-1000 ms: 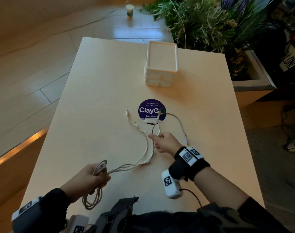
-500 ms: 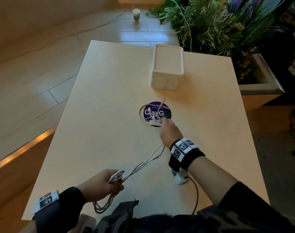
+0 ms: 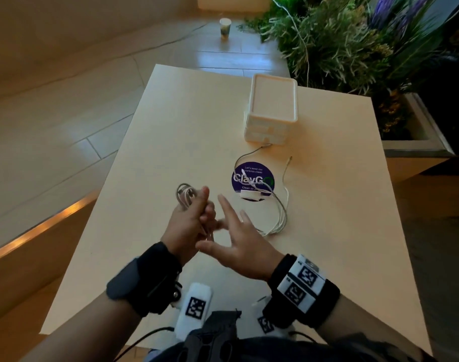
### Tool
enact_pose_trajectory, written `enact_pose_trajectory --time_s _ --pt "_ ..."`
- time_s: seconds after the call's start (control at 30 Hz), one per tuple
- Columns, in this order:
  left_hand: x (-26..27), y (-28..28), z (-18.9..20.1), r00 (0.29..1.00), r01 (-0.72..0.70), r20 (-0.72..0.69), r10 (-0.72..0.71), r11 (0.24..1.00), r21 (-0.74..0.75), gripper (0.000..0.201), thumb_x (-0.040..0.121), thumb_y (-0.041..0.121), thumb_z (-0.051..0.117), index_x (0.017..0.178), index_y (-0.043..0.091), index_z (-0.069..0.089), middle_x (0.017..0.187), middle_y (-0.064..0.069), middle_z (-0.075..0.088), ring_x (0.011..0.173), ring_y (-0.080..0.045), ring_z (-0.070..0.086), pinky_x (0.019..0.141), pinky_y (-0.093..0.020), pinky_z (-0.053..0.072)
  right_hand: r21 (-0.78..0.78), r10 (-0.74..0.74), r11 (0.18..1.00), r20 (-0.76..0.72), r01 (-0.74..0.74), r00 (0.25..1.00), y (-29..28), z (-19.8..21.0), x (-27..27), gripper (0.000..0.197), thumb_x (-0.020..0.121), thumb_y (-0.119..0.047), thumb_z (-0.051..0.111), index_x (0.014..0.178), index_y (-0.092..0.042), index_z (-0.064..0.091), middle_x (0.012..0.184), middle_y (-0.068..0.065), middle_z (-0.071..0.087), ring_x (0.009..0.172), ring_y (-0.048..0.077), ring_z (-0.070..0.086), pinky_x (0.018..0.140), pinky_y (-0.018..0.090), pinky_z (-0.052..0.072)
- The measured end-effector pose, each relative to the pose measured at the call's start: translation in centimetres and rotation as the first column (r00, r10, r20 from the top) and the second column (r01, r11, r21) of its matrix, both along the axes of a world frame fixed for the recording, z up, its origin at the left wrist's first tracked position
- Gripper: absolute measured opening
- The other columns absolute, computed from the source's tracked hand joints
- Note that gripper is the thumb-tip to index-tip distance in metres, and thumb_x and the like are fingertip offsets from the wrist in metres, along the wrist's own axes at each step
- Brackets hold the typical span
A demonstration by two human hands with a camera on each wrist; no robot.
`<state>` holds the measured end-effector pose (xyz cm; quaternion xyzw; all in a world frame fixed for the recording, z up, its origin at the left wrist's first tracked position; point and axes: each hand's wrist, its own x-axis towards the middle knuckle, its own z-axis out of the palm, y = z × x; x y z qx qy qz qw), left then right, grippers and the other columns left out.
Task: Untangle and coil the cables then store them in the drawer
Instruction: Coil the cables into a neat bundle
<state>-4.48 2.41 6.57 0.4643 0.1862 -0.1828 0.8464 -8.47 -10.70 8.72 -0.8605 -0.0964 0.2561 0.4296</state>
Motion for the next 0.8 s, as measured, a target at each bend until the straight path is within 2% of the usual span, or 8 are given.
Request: enact_pose_trajectory --time_s 0.1,0.17,0.27,0.37,0.47,0.57,0.67,0.8 --pt "1.8 0.2 0.1 0.992 -0.126 -0.032 0.123 0.986 -0.111 0.031 0.093 0.030 0.052 0.067 0.021 0.038 0.047 0.008 0.039 0.038 -0.001 0.031 0.039 -0.015 0.031 -0.231 0.228 0.956 0.200 -0.181 0.953 -0.1 -0.9 -0.6 0.072 0.091 -0.048 0.049 0.143 -0.010 0.019 0.094 0.003 0.072 0.108 0.016 0.059 0.118 0.047 -0.004" --pt "2.8 0.6 0.1 0.983 -0.178 -0.052 0.174 0.979 -0.100 0.032 0.093 0.034 0.052 0.068 0.023 0.035 0.047 0.009 0.036 0.037 -0.001 0.029 0.037 -0.015 0.029 -0.312 0.278 0.931 0.259 -0.192 0.925 -0.6 -1.2 -0.7 0.047 0.096 -0.035 0.045 0.135 -0.010 0.035 0.099 0.011 0.070 0.103 0.028 0.060 0.117 0.040 0.015" --pt "3.6 1.6 0.1 0.985 -0.170 0.031 0.168 0.984 0.057 0.030 0.092 0.040 0.051 0.071 0.025 0.035 0.049 0.011 0.032 0.037 -0.002 0.027 0.038 -0.016 0.026 -0.231 0.245 0.956 0.283 -0.183 0.927 -2.2 0.0 -0.1 0.035 0.097 -0.028 0.043 0.130 -0.014 0.044 0.112 0.010 0.065 0.101 0.027 0.058 0.085 0.029 0.040" --pt "3.7 2.3 0.1 0.992 0.101 0.040 -0.117 0.954 0.282 0.029 0.089 0.049 0.047 0.082 0.021 0.044 0.061 0.007 0.034 0.040 -0.003 0.030 0.041 -0.017 0.029 -0.164 0.273 0.961 0.419 -0.223 0.866 -3.5 1.0 1.6 0.037 0.095 -0.034 0.037 0.118 -0.014 0.058 0.098 0.007 0.064 0.086 0.022 0.058 0.076 0.028 0.042" --pt "3.0 1.3 0.7 0.875 0.474 -0.088 -0.475 0.810 0.345 0.063 0.079 0.068 0.036 0.103 0.013 0.057 0.083 -0.003 0.061 0.057 -0.010 0.056 0.053 -0.024 0.046 -0.083 0.219 0.975 0.511 -0.206 0.831 -3.7 1.2 3.7 0.036 0.094 -0.031 0.039 0.111 -0.012 0.063 0.086 0.007 0.058 0.075 0.019 0.054 0.068 0.028 0.044" --pt "2.5 0.4 1.8 0.759 0.651 -0.128 -0.638 0.746 0.144 0.073 0.062 0.089 0.030 0.069 0.023 0.061 0.072 0.003 0.054 0.053 -0.009 0.046 0.046 -0.018 0.037 0.037 0.097 0.990 0.511 -0.135 0.854 -3.2 1.4 5.1 0.027 0.096 -0.024 0.044 0.115 -0.012 0.059 0.086 0.004 0.058 0.078 0.015 0.056 0.072 0.026 0.046" --pt "2.2 0.4 2.7 0.656 0.747 -0.018 -0.754 0.646 0.155 0.045 0.066 0.060 0.065 0.086 0.021 0.058 0.065 0.009 0.040 0.051 -0.004 0.030 0.046 -0.017 0.023 0.128 -0.051 0.992 0.388 0.002 0.920 -3.2 1.7 5.6 0.025 0.093 -0.029 0.051 0.113 -0.015 0.048 0.073 -0.012 0.052 0.067 0.001 0.054 0.065 0.014 0.043" --pt "1.9 0.4 2.8 0.655 0.742 0.025 -0.756 0.648 0.169 0.003 0.080 0.020 0.060 0.081 0.022 0.058 0.062 0.006 0.038 0.052 -0.006 0.031 0.047 -0.018 0.024 0.203 -0.118 0.978 0.309 0.056 0.944 -3.1 1.9 5.8 0.018 0.091 -0.020 0.059 0.105 -0.012 0.050 0.060 -0.011 0.049 0.056 0.000 0.053 0.057 0.009 0.041"
